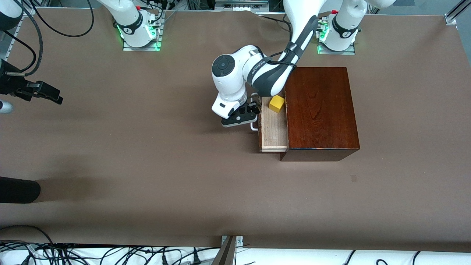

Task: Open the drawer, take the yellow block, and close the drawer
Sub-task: 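Pull the drawer open with the left gripper while the right gripper approaches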

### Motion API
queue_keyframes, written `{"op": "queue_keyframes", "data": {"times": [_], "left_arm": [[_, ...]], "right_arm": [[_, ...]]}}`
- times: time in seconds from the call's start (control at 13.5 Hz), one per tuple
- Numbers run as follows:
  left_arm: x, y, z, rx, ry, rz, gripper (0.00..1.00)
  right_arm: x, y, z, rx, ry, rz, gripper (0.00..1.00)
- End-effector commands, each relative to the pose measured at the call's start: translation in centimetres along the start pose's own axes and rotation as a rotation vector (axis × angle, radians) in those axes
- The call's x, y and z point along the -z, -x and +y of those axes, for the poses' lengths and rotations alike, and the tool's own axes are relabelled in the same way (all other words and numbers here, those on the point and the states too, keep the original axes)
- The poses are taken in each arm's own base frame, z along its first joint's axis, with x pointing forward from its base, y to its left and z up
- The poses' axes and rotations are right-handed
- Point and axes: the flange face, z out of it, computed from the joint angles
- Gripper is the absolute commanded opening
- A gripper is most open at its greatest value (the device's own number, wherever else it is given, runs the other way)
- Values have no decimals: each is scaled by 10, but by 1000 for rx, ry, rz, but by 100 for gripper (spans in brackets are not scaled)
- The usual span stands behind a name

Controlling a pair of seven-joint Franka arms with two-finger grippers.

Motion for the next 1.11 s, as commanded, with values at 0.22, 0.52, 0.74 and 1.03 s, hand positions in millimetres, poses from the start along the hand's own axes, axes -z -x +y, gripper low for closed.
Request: {"op": "queue_keyframes", "data": {"times": [0.22,0.52,0.74,1.03], "left_arm": [[16,18,53,50,164,-19,100],[25,18,58,70,212,-43,100],[25,17,54,57,198,-37,100],[56,12,30,61,131,-68,100]], "right_arm": [[3,-1,3,-5,0,7,100],[3,-1,4,-6,0,7,100],[4,-1,3,-6,0,9,100],[4,-1,3,-6,0,9,100]]}}
